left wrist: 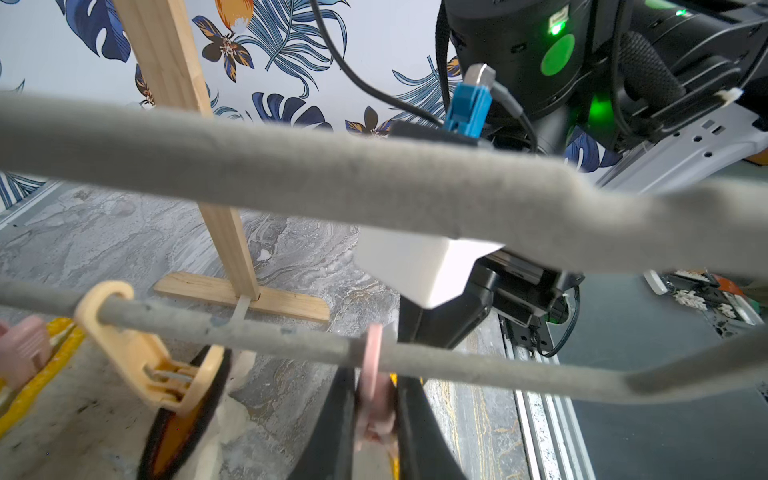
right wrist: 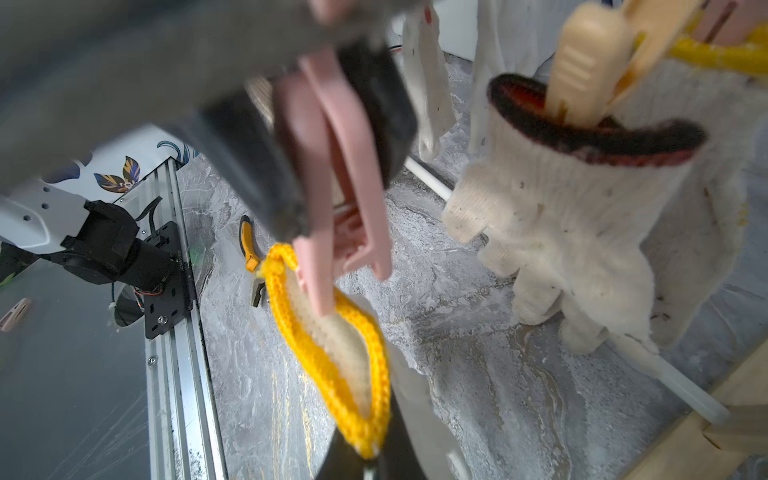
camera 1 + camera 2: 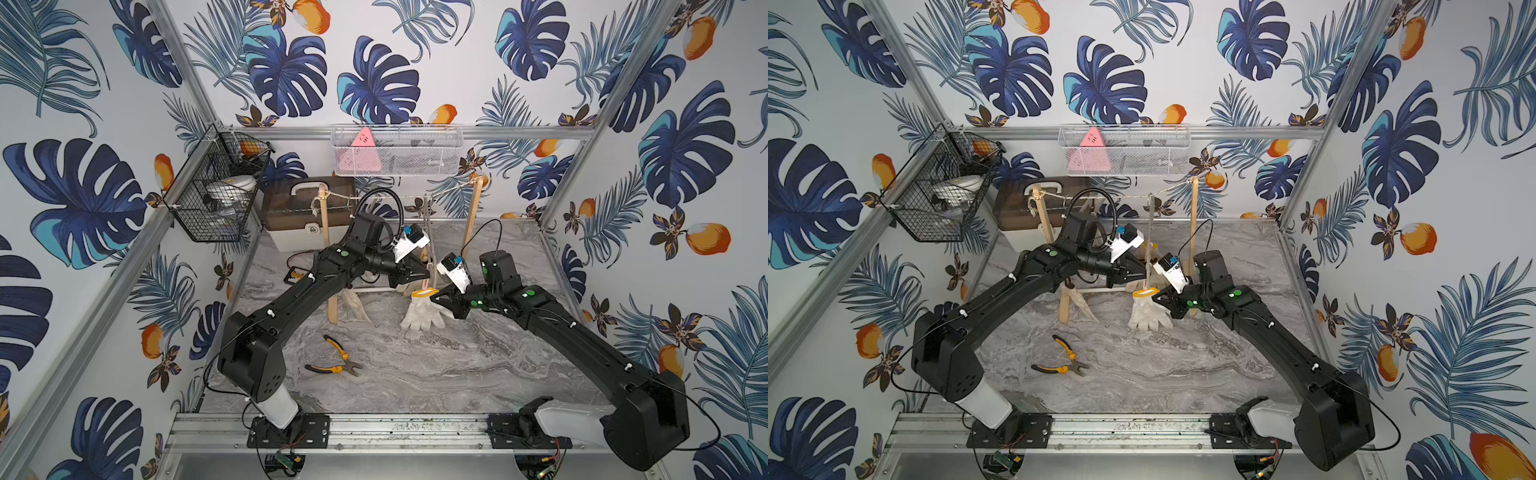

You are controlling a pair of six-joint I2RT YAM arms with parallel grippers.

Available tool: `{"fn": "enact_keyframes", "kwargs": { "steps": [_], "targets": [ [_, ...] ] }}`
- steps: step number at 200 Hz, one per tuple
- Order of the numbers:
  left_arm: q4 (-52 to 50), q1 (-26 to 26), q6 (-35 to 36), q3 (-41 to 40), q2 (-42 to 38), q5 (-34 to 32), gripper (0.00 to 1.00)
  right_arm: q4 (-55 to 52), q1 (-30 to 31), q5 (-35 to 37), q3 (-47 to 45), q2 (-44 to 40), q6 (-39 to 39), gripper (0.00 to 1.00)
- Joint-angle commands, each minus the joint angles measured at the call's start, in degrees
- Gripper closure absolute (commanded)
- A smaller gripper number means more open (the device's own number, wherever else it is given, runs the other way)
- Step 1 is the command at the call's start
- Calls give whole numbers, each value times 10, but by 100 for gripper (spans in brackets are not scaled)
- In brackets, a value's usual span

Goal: Clip the gloves onto a hanger to dry
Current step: Open the clamp at the hanger, then clamp the glove onto the hanger.

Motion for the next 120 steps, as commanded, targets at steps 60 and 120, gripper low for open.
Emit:
{"fn": "enact_keyframes", "kwargs": {
  "steps": [60,120],
  "targets": [
    [-10,1,16,4,0,9,91,19,0,-13,11,-10,8,100],
    [-22,0,18,12,10,16,90,41,0,-6,13,-22,25,100]
  ]
}}
